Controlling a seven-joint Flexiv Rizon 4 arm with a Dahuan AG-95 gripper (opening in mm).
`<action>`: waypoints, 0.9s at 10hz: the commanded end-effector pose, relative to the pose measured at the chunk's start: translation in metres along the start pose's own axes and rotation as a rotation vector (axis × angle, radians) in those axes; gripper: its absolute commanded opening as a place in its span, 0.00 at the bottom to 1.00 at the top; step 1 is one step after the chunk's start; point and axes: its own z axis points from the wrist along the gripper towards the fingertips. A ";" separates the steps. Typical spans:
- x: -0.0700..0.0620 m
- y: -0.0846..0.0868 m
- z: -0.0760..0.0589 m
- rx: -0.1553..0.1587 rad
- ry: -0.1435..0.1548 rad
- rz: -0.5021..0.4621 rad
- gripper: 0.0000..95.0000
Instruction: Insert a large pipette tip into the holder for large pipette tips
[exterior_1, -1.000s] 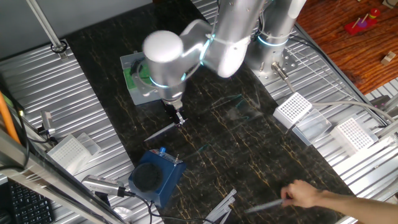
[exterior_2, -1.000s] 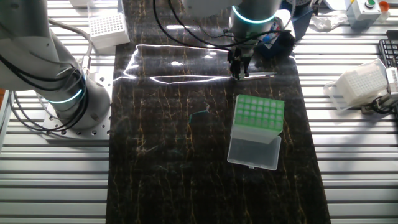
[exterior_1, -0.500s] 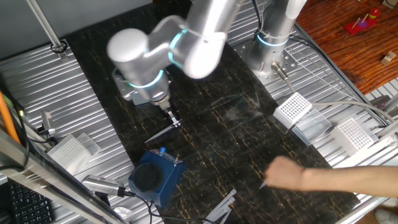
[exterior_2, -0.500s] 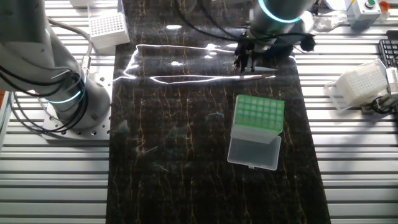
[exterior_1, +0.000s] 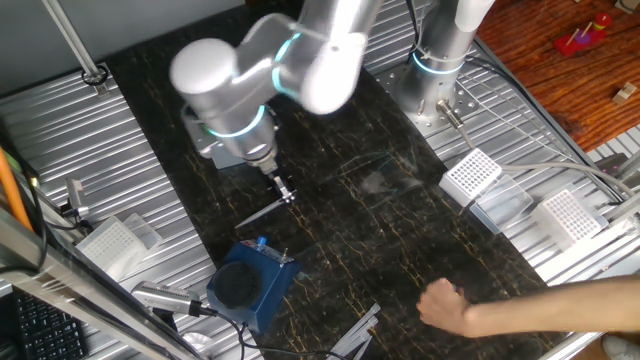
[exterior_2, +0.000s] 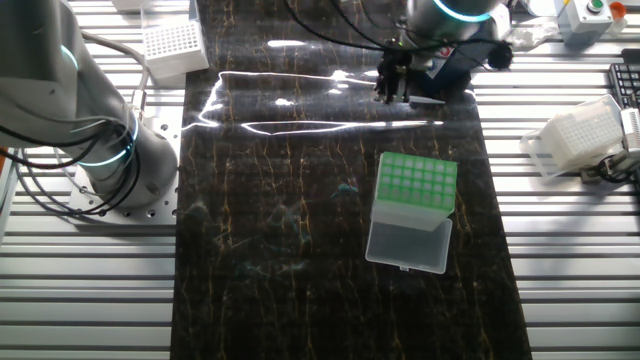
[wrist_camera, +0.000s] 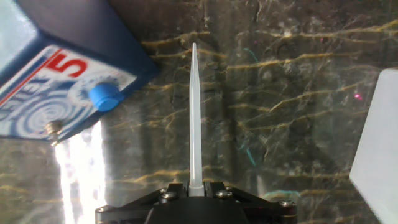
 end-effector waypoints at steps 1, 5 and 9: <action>0.005 0.002 -0.004 -0.016 -0.006 -0.003 0.00; 0.010 0.015 0.002 -0.046 -0.004 0.024 0.00; 0.012 0.025 0.007 -0.069 0.006 0.016 0.00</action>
